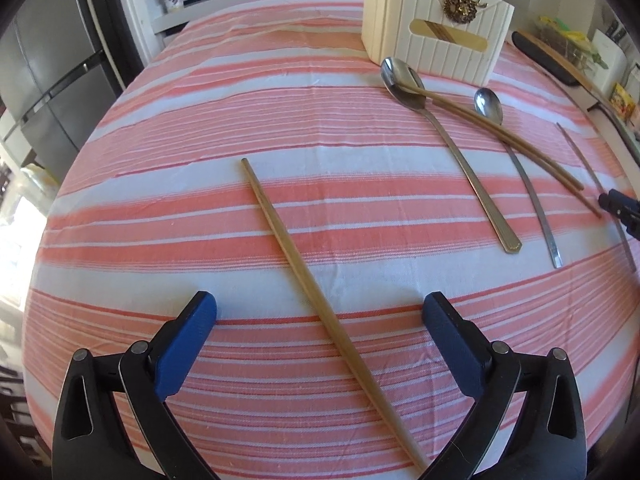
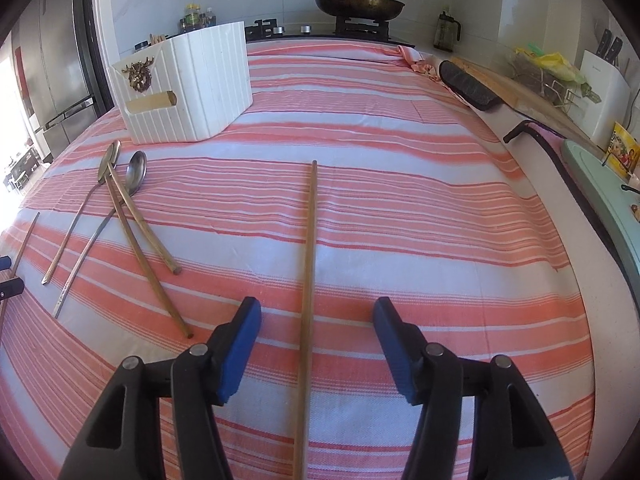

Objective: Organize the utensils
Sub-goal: 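Position both open tools over two loose wooden chopsticks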

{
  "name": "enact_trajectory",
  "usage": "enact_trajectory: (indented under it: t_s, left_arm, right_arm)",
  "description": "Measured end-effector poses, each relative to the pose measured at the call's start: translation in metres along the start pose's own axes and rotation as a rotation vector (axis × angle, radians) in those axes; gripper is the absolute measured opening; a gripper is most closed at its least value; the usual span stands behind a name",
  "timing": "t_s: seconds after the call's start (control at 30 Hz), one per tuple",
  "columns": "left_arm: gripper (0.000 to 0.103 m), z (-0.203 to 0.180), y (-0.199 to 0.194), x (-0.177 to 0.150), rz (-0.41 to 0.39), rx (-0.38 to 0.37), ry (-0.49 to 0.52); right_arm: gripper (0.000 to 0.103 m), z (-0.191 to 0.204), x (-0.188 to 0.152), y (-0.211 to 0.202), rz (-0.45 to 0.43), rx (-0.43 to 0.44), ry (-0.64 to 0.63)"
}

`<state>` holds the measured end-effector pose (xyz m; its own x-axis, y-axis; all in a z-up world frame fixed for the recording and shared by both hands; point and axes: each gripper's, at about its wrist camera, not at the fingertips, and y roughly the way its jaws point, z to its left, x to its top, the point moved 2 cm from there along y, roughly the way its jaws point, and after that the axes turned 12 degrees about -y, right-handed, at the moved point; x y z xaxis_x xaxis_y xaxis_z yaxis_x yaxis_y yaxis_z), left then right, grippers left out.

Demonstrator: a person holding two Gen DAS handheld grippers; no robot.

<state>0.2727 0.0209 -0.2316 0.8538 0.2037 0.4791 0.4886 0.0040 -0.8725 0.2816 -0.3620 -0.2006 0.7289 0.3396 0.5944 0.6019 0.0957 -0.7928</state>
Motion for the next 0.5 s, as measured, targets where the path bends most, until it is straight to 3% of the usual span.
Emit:
enact_trajectory:
  t_s: [0.5]
  left_arm:
    - [0.103,0.0077,-0.0029,-0.0043,0.025,-0.002,-0.009]
  right_arm:
    - [0.06,0.0,-0.0001,0.0003,0.0,-0.001,0.0]
